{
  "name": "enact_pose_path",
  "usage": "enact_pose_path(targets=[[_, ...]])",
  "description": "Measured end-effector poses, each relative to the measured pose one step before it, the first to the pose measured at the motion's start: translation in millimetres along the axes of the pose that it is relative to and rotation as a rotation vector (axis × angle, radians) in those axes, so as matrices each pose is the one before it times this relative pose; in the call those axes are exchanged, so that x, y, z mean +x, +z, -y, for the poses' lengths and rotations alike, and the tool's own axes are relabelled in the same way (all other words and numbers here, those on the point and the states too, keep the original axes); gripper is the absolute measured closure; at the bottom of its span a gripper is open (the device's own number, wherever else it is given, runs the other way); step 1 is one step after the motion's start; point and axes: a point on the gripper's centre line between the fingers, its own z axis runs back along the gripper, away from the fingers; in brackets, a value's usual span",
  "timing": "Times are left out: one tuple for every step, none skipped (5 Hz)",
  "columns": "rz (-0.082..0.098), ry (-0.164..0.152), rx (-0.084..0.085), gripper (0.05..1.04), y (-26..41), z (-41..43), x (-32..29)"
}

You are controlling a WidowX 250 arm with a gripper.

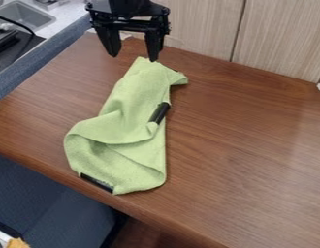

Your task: Fold the cloth from bottom to top

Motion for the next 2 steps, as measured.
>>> enact_pose_path(targets=[[-0.0322,0.0062,0.0002,0.082,-8.66,-0.47,-4.84],[-0.0445,-0.0195,0.0150,0.082,-6.36,5.92,-27.31]])
